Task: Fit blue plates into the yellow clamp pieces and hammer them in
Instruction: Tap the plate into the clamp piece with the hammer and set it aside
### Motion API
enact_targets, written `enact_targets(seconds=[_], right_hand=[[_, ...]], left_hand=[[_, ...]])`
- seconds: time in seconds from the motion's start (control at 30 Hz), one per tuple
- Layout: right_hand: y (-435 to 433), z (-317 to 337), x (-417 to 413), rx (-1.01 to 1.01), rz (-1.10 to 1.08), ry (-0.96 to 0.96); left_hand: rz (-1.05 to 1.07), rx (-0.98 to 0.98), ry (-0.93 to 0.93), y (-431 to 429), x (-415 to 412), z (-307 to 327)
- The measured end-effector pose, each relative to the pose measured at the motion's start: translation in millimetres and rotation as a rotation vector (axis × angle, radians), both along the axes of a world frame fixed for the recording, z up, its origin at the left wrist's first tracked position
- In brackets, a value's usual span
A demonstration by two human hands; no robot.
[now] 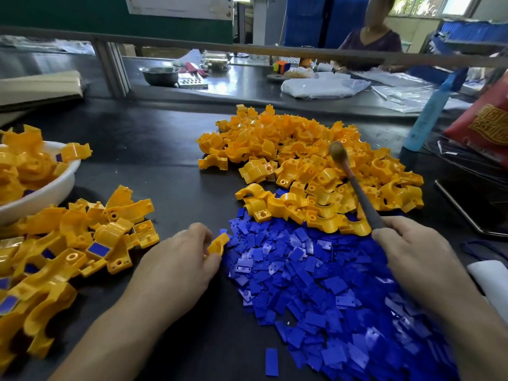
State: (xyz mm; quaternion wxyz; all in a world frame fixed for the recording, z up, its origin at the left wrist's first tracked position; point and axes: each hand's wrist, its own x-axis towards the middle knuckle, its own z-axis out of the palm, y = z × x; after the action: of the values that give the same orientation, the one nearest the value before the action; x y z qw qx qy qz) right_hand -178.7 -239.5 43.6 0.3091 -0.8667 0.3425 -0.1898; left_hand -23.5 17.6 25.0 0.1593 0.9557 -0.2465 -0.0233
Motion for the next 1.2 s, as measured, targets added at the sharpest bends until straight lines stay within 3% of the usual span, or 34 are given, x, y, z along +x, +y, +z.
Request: enact_targets(seconds=[0.1, 0.17, 0.37, 0.53, 0.67, 0.83, 1.03, 1.2], right_hand=[[11.0, 2.1, 4.2, 0.421, 0.050, -0.237], [18.2, 3.9, 5.2, 0.572, 0.068, -0.320], [31.4, 7.6, 9.3, 0.610, 0.100, -0.324], [38.8, 11.6, 8.1, 0.641, 0.147, -0.323], [46.5, 13.8, 7.6, 0.698, 0.199, -0.272], [62.4, 15.7, 7.2, 0.482, 0.356, -0.071], [86.9, 12.2, 8.7, 0.191, 0.556, 0.066], [92.0, 5.5, 9.2, 0.017, 0.572, 0.135]], left_hand=[[0.094, -0.113, 0.086, 7.0, 10.1, 0.8], [0.142, -0.185, 0.123, 10.1, 14.0, -0.4], [0.235, -0.373, 0.209, 12.3, 20.6, -5.1], [0.224, -0.052, -0.033, 9.4, 18.5, -5.7], [0.238, 0.033, -0.136, 7.3, 15.7, -7.4], [0.176, 0.141, -0.161, 6.5, 16.6, -10.8], [0.135, 0.060, -0.037, 12.0, 20.8, -5.6], [0.130, 0.101, -0.061, 13.7, 19.9, -5.0]])
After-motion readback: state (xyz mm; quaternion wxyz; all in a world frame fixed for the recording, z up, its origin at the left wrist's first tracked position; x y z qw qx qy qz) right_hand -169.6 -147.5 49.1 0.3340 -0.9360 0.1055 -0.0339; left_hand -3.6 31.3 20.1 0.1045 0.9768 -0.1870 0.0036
